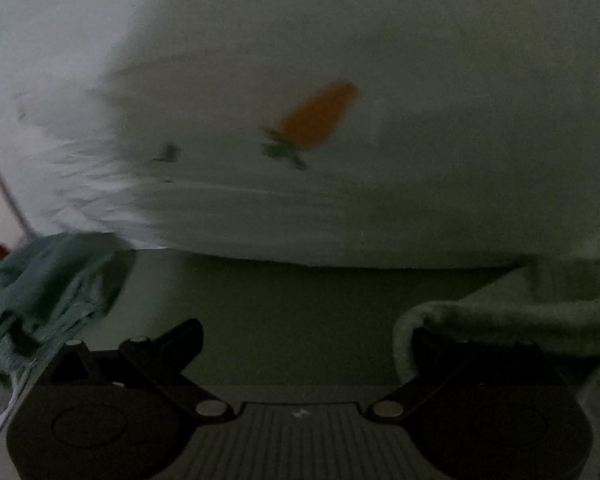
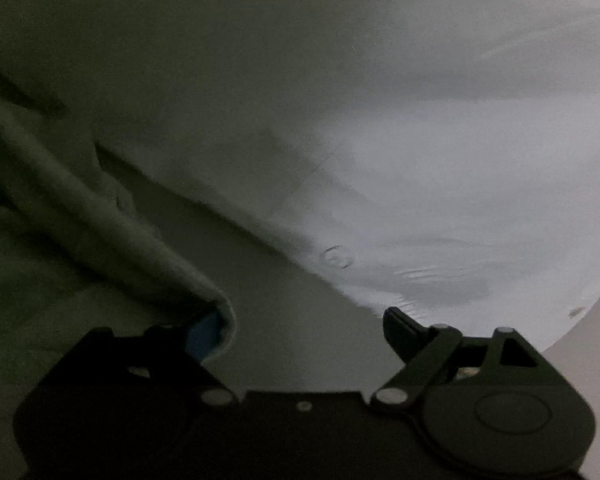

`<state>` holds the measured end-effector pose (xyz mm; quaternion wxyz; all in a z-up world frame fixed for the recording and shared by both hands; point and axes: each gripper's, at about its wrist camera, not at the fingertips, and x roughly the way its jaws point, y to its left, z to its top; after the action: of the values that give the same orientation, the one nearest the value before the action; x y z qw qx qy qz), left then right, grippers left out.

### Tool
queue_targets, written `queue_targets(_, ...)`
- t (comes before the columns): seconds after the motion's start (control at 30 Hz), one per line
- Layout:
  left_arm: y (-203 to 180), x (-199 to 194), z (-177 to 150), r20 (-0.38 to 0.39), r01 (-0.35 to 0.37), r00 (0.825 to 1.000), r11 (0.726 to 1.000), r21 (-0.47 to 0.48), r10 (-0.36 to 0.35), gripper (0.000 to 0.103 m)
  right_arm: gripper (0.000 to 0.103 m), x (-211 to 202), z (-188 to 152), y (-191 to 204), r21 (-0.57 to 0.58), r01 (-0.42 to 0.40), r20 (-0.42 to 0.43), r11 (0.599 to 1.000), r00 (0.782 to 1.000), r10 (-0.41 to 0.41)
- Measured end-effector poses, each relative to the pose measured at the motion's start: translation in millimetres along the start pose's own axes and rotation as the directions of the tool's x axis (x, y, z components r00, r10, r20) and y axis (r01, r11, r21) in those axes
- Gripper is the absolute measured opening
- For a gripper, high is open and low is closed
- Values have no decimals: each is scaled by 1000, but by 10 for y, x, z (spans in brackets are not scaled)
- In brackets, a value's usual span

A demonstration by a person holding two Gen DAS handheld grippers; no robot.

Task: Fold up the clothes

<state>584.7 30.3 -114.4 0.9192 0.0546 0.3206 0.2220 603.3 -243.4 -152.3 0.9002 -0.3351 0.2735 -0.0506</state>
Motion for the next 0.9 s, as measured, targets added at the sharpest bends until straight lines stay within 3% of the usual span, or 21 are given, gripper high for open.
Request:
queue_targets(0.27, 356, -925, -14, 135, 26, 991, 994, -103, -11, 102, 89, -1065, 42, -502, 129, 73, 202, 989, 974, -99)
queue_targets(0.47, 788, -1299, -309, 175, 66, 983, 995, -76, -52, 102, 90, -1741, -327, -559, 120, 118, 274, 986, 950, -147)
queue_targets(0.63, 898, -1475, -780, 135, 67, 989, 998, -14, -64, 102, 90, -2005, -765, -399, 90, 86, 243, 992, 964, -106)
queue_targets(0.9, 733, -1329, -1276, 49, 47, 997, 992, 117, -53, 102, 90, -2129, -1229, 52, 18, 9, 120, 1000, 993, -11)
